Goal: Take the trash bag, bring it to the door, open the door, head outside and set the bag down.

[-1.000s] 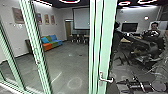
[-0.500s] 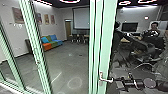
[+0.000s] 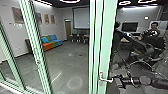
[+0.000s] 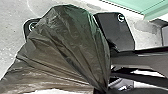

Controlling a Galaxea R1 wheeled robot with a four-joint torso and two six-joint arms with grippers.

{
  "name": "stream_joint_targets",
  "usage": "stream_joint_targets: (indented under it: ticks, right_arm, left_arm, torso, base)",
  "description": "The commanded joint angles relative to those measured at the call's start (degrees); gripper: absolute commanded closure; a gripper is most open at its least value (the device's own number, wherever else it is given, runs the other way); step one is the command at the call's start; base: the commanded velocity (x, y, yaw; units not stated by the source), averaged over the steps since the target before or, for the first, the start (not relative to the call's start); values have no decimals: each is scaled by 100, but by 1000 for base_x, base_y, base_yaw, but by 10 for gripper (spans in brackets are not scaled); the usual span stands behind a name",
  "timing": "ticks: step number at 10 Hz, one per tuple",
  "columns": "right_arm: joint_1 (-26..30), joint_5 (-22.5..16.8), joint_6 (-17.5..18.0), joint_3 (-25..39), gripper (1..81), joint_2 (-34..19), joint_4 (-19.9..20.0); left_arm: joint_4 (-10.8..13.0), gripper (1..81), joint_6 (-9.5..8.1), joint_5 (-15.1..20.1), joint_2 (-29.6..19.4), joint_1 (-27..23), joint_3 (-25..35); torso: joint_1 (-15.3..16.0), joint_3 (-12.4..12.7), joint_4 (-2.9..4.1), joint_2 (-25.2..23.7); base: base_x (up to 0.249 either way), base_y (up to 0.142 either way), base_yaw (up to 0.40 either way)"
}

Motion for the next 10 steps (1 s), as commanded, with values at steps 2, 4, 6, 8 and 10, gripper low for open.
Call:
stream_joint_targets:
  ticks: [2, 4, 6, 8, 10]
  right_arm:
    - [904, -271, 403, -406, 10, 436, 66]
    - [869, -368, 508, -712, 10, 708, 57]
    - [878, -377, 675, -871, 10, 788, 66]
    - [904, -377, 807, -1074, 10, 832, 66]
    - [887, -386, 860, -1364, 10, 1007, 57]
  left_arm:
    - [-57, 811, -3, 315, -64, -277, -1]
    - [-57, 811, -3, 315, -64, -278, -1]
    - [-66, 811, -3, 315, -64, -278, -1]
    - [-66, 811, -3, 315, -64, -277, -1]
    - [-119, 811, 6, 315, -64, -251, -9]
  torso:
    - [0, 0, 0, 0]
    - [2, -2, 0, 0]
    - [2, -5, 0, 2]
    - [5, -5, 0, 2]
    - [5, -7, 0, 2]
  base:
    - [0, 0, 0]
    - [0, 0, 0]
    - [0, 0, 0]
    - [0, 0, 0]
    - [0, 0, 0]
